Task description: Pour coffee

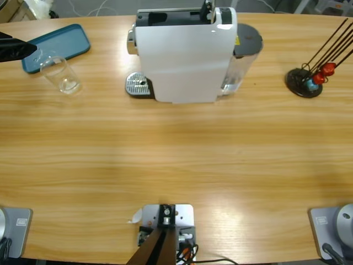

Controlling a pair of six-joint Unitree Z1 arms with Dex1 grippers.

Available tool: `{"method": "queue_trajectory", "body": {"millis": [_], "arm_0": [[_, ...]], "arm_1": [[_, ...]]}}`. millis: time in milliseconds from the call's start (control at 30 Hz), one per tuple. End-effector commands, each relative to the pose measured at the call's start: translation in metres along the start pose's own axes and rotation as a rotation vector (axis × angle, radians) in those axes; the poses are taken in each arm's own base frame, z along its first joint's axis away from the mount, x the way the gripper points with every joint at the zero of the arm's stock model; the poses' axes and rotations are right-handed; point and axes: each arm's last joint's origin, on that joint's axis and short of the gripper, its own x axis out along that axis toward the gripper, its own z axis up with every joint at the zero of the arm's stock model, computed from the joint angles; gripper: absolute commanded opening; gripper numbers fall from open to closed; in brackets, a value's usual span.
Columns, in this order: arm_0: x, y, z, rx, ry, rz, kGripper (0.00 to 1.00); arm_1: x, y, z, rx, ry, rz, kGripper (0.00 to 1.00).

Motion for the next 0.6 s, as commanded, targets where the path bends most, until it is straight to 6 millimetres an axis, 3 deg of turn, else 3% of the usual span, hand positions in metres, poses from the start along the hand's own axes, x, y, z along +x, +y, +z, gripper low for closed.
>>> {"method": "queue_trajectory", "body": {"millis": [33,167,267,400,500,600], "arm_0": [[0.008,0.0,-0.013,0.007,0.045,-0.009,0.734],[0.009,0.0,-0.013,0.007,0.046,-0.009,0.734],[0.009,0.0,-0.012,0.007,0.046,-0.009,0.734],[0.009,0.0,-0.012,0.007,0.046,-0.009,0.734],[0.009,0.0,-0.012,0.007,0.045,-0.009,0.734],[0.009,0.0,-0.012,0.007,0.046,-0.009,0.734]], "arm_1": [[-0.011,0.007,-0.036,0.176,-0.092,0.22,0.0],[0.011,0.006,-0.04,0.22,-0.1,0.192,0.0],[0.045,0.01,-0.048,0.181,0.039,-0.034,0.0],[0.086,0.036,-0.05,0.12,0.129,-0.371,0.0],[0.11,0.069,-0.044,0.094,0.14,-0.424,0.0],[0.122,0.089,-0.042,0.086,0.144,-0.409,0.0]]}}
